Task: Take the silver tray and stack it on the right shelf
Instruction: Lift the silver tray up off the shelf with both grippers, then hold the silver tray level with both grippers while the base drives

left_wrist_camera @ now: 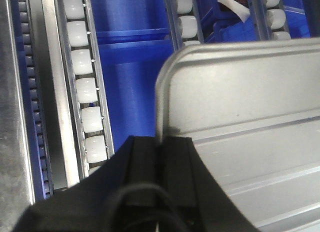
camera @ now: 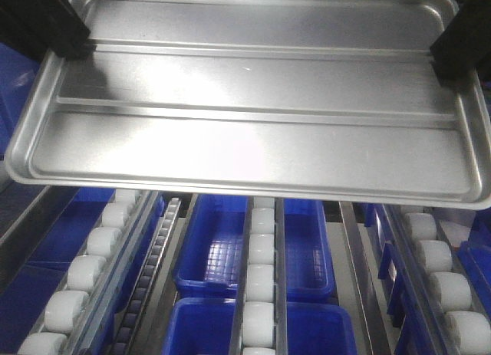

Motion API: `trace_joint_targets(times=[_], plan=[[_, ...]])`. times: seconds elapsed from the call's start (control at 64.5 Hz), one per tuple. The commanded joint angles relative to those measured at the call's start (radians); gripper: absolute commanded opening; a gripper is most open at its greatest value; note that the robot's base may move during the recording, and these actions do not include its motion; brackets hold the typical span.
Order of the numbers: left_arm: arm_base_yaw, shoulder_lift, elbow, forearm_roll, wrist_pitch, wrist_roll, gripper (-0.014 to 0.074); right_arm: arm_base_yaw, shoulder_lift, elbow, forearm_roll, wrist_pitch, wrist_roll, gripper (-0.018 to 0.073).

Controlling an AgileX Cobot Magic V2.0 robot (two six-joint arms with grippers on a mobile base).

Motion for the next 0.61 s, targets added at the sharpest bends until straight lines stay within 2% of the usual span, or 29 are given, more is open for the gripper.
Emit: trace_joint_targets(times=[0.0, 0.59], plan=[[-0.003, -0.018, -0.032, 0.056, -0.016, -0.005, -0.0093, -0.005, -0.019, -0.026, -0.053, -0.014, -0.013, 0.0057], [-0.003, -0.018, -0.032, 0.056, -0.016, -0.005, -0.0093, -0.005, -0.019, -0.026, -0.053, -0.014, -0.013, 0.0057]])
